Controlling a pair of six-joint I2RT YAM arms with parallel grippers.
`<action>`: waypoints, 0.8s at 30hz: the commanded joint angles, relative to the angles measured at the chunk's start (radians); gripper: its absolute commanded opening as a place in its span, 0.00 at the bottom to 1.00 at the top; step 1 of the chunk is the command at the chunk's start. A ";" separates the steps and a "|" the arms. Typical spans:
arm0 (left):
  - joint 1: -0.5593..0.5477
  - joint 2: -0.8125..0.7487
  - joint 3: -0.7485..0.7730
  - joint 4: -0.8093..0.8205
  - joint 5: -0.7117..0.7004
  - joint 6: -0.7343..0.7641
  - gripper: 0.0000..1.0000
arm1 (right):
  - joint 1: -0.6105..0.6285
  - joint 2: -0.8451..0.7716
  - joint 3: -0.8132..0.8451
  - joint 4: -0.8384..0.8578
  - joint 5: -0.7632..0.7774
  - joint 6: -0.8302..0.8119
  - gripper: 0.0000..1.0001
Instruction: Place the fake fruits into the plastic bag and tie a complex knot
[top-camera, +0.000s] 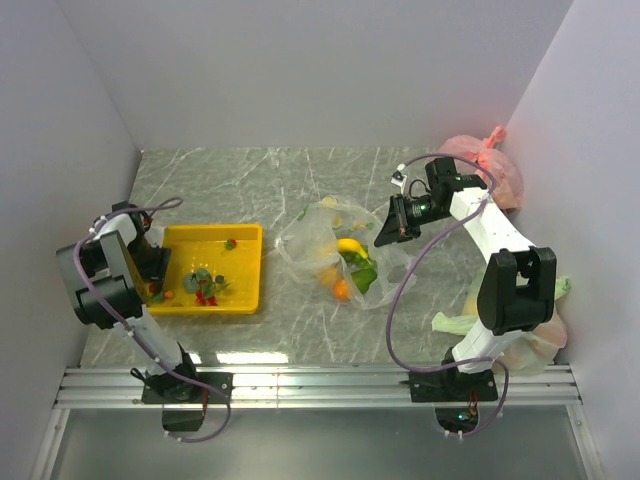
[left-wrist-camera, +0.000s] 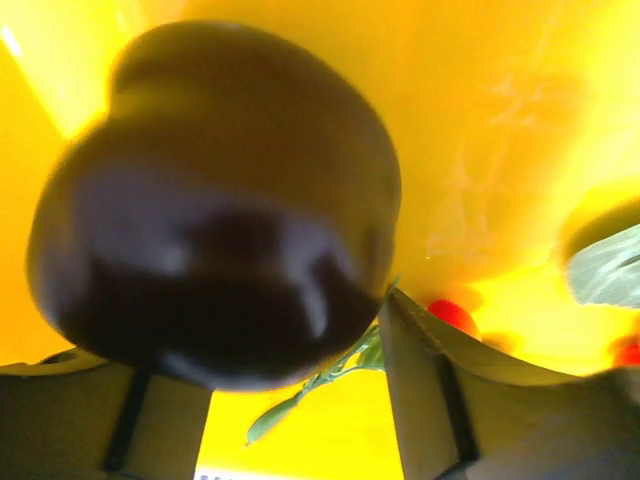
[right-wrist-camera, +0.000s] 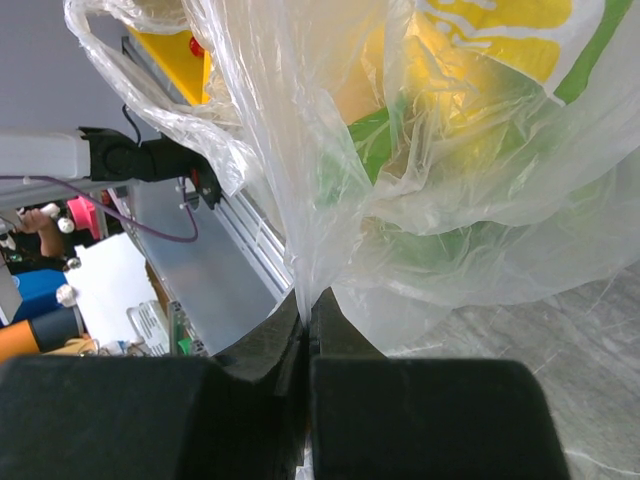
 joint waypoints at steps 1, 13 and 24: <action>-0.026 0.020 0.055 0.013 0.051 0.004 0.63 | -0.005 -0.028 0.018 0.002 0.011 0.008 0.00; -0.043 -0.009 0.135 -0.063 0.076 -0.002 0.99 | -0.004 -0.048 0.001 0.022 0.011 0.025 0.00; -0.043 0.077 0.290 -0.122 0.295 0.017 0.99 | -0.005 -0.036 0.035 0.004 0.037 0.014 0.00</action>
